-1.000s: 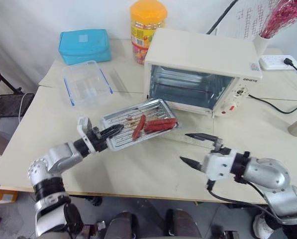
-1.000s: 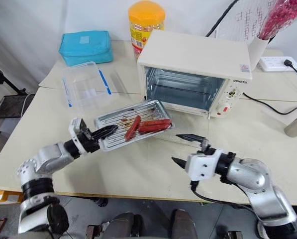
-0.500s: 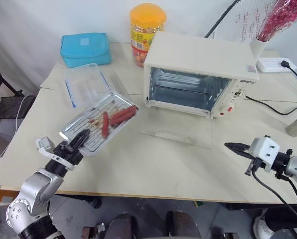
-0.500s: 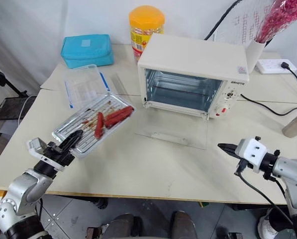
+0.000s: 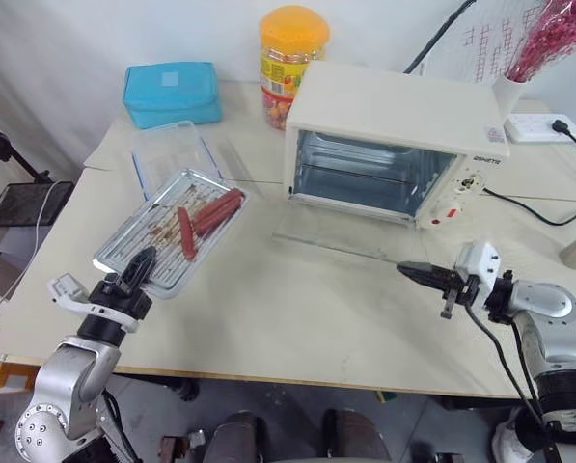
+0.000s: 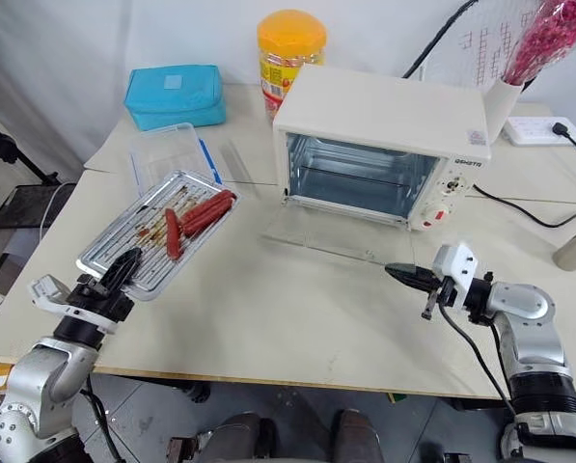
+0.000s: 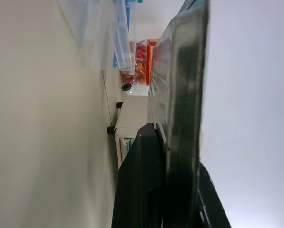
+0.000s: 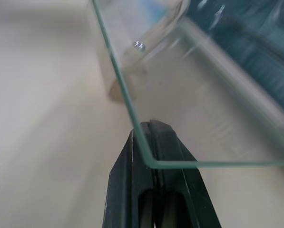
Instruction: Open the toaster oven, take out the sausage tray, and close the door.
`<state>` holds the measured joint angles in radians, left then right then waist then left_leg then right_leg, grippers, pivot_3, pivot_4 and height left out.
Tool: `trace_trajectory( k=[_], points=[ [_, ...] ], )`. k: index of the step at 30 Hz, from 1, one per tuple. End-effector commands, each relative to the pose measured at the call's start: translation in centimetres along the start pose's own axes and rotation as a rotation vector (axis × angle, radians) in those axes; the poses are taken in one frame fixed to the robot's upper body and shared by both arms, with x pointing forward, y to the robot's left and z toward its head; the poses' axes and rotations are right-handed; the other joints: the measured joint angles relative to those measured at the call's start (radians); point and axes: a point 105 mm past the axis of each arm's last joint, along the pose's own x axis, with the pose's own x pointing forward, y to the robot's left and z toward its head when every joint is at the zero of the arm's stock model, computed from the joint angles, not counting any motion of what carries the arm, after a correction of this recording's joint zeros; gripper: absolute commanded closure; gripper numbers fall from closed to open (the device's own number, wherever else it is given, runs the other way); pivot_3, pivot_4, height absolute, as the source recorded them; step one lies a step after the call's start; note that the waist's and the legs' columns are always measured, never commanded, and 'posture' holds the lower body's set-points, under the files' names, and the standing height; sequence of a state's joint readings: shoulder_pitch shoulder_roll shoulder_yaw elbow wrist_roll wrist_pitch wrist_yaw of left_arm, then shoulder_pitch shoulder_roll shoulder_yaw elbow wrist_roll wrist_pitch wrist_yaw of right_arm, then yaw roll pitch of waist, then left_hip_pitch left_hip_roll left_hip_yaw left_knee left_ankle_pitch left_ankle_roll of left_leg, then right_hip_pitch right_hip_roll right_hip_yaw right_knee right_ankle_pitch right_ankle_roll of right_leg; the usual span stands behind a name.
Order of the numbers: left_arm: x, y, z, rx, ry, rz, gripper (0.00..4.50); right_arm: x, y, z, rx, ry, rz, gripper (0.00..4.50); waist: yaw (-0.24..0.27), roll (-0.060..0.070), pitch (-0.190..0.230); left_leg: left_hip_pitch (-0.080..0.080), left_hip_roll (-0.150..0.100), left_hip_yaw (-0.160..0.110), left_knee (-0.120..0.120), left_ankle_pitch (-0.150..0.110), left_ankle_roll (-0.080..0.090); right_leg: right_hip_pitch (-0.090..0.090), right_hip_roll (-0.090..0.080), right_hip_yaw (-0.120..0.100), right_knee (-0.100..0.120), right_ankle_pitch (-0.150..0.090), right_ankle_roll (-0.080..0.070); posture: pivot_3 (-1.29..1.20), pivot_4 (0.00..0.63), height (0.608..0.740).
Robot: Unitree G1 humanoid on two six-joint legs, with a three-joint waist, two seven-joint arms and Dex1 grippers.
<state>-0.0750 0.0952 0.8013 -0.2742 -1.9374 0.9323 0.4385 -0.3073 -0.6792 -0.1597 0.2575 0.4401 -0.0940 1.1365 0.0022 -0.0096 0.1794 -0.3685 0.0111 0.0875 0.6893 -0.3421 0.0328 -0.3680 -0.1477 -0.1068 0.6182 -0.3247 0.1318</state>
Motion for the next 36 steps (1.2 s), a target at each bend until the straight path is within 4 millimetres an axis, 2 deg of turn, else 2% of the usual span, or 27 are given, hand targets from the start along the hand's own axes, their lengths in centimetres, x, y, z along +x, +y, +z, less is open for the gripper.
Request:
trace_trajectory(
  k=[1, 4, 6, 8, 11, 14, 15, 21, 23, 26, 33, 36],
  points=[
    [0.0, -1.9, -0.2, 0.029, 0.001, -0.066, 4.5, -0.5, -2.3, 4.7, -0.025, -0.169, -0.127, 4.48, 0.0, 0.0, 0.0, 0.0, 0.0, 0.0, 0.0, 0.0, 0.0, 0.0, 0.0, 0.0, 0.0, 0.0, 0.0, 0.0, 0.15, 0.74],
    [0.3, -1.9, -0.6, 0.032, 0.017, -0.05, 4.5, -0.5, -3.6, 8.1, -0.015, -0.275, -0.2, 4.48, 0.0, 0.0, 0.0, -0.001, 0.0, 0.0, 0.0, 0.0, 0.0, -0.001, 0.0, 0.0, 0.0, 0.0, 0.0, 0.0, 0.15, 0.74],
    [0.6, -1.7, -1.3, 0.032, 0.049, -0.037, 4.5, -0.3, -3.4, 9.4, -0.024, -0.299, -0.201, 4.48, 0.004, 0.0, 0.0, -0.001, 0.0, 0.0, 0.0, 0.0, -0.001, -0.001, 0.0, 0.0, 0.0, 0.0, 0.0, 0.0, 0.15, 0.74],
    [1.1, -2.0, -2.1, 0.023, 0.073, -0.05, 4.5, -0.4, -2.7, 10.0, -0.025, -0.302, -0.187, 4.48, 0.01, 0.0, 0.0, -0.001, 0.0, 0.0, -0.001, -0.001, -0.001, -0.001, 0.0, 0.0, -0.001, 0.0, 0.0, 0.0, 0.15, 0.74],
    [1.7, -2.2, -2.8, 0.014, 0.104, -0.067, 4.5, -1.3, -1.1, 9.6, 0.028, -0.255, -0.118, 4.48, 0.027, 0.0, 0.0, -0.002, 0.0, 0.0, -0.002, -0.001, -0.001, -0.002, 0.0, 0.0, -0.003, 0.0, 0.0, 0.0, 0.15, 0.74],
    [2.2, -1.9, -3.9, 0.049, 0.233, -0.076, 4.5, -3.7, 1.0, 7.8, 0.015, -0.11, -0.063, 3.98, 0.039, 0.0, 0.0, -0.004, -0.002, 0.0, -0.004, -0.002, 0.0, -0.003, 0.0, 0.0, -0.004, 0.0, 0.0, 0.0, 0.15, 0.74],
    [2.2, -1.8, -4.0, 0.055, 0.261, -0.081, 4.5, -4.3, 1.5, 7.4, 0.002, -0.078, -0.055, 3.69, 0.04, 0.0, 0.0, -0.004, -0.002, 0.0, -0.005, -0.002, 0.0, -0.003, 0.0, 0.0, -0.006, 0.0, 0.0, 0.0, 0.15, 0.74],
    [3.0, -0.8, -5.9, 0.084, 0.633, -0.082, 4.5, -9.7, 3.2, 4.0, -0.077, 0.104, -0.139, 1.56, 0.045, 0.0, 0.0, -0.001, -0.002, 0.005, -0.006, -0.002, 0.001, -0.003, 0.002, -0.003, -0.006, 0.001, 0.001, 0.0, 0.15, 0.74],
    [3.2, -0.6, -6.6, 0.092, 0.782, -0.06, 4.5, -10.7, 3.7, 3.6, -0.086, 0.133, -0.168, 0.85, 0.04, 0.0, 0.0, 0.0, -0.001, 0.005, -0.006, -0.001, 0.0, -0.003, 0.003, -0.002, -0.006, 0.001, 0.001, 0.0, 0.15, 0.74],
    [4.1, -0.7, -7.7, 0.079, 0.934, -0.032, 4.5, -11.5, 4.3, 3.7, -0.096, 0.15, -0.203, 0.02, 0.039, 0.001, 0.0, 0.0, -0.001, 0.006, -0.006, -0.001, 0.0, -0.005, 0.003, -0.001, -0.005, 0.001, 0.001, 0.0, 0.15, 0.74],
    [7.2, 0.0, -12.6, 0.039, 1.19, 0.029, 4.5, -13.2, 6.5, 4.4, -0.097, 0.192, -0.273, 0.02, 0.045, 0.001, 0.0, -0.001, -0.002, 0.005, -0.007, -0.001, -0.002, -0.007, 0.003, -0.001, -0.003, 0.001, 0.001, 0.0, 0.15, 0.74],
    [7.9, 0.6, -14.7, 0.041, 1.258, 0.052, 4.5, -13.9, 7.2, 4.8, -0.094, 0.211, -0.298, 0.02, 0.045, 0.001, 0.0, -0.002, -0.003, 0.006, -0.009, -0.001, -0.002, -0.007, 0.004, -0.001, -0.006, 0.001, 0.001, 0.0, 0.15, 0.74]
  ],
)
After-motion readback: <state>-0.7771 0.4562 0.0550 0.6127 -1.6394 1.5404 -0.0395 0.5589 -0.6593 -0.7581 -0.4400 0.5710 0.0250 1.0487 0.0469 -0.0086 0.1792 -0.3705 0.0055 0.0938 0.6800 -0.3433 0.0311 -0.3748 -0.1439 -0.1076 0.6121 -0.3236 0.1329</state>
